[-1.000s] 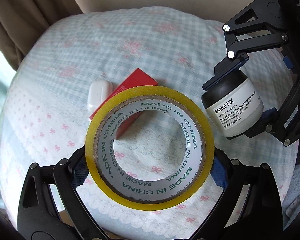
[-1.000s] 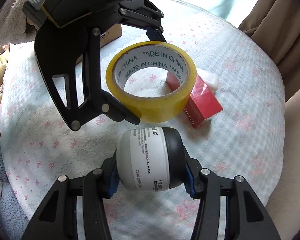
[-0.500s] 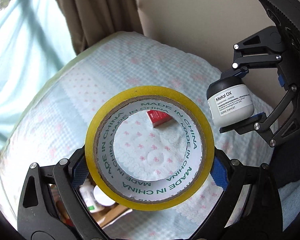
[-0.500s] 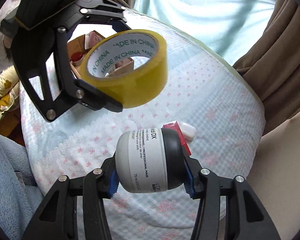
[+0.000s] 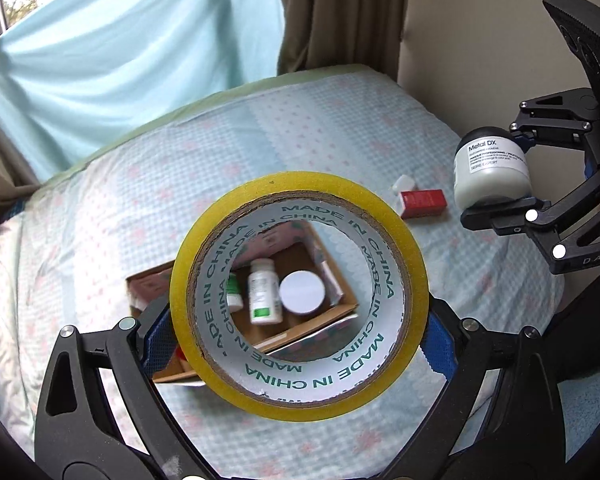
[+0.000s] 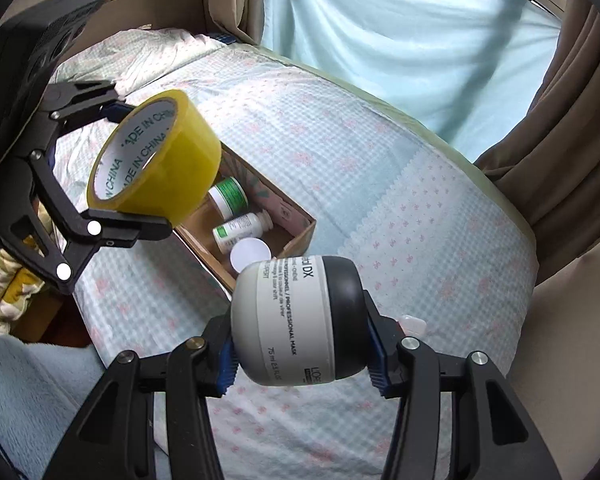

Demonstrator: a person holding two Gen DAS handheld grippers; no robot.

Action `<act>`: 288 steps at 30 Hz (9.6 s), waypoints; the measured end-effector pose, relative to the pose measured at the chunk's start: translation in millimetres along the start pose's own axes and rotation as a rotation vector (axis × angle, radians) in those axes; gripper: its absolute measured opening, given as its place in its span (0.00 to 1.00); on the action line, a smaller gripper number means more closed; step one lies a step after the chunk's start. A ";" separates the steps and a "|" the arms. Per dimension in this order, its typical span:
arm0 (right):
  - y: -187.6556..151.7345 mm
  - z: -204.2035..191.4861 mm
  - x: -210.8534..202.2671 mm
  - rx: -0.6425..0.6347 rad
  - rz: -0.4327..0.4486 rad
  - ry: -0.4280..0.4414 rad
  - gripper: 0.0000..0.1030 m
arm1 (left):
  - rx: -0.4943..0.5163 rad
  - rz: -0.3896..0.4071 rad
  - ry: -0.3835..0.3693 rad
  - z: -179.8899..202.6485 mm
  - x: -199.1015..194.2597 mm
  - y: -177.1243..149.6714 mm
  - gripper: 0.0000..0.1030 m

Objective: Organize rigid objects
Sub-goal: 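Carry the tape and jar over the cardboard box and lower them in, then open both tools and lift them away from the box, then move both tools to the red box and white earbud case, then grasp the red box with the left tool while the right tool grasps the white earbud case, then carry the red box and earbud case into the cardboard box and release both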

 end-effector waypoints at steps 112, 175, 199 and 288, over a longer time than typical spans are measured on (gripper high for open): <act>-17.6 -13.1 -48.3 0.654 0.082 -0.474 1.00 | -0.299 -0.042 0.071 -71.2 -37.3 -13.8 1.00; -195.4 227.0 255.1 -0.741 -0.186 0.618 0.40 | -1.419 -0.501 0.044 197.9 416.3 -72.0 0.46; -132.2 236.4 188.7 -0.271 -0.122 0.271 0.40 | -1.057 -0.329 0.080 127.6 266.6 -55.6 0.42; -22.5 -7.2 211.3 1.003 -0.189 -0.221 1.00 | -0.355 -0.448 -0.113 -154.0 147.7 -93.3 1.00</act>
Point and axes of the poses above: each gripper's, at about its wrist camera, not at the fingertips, and x roughly the way its jaws point, z to its right, y to its top, the point moved 1 cm from there along x, roughly the way its jaws point, and after that the axes turned 15 degrees about z, right-handed, at the moved point
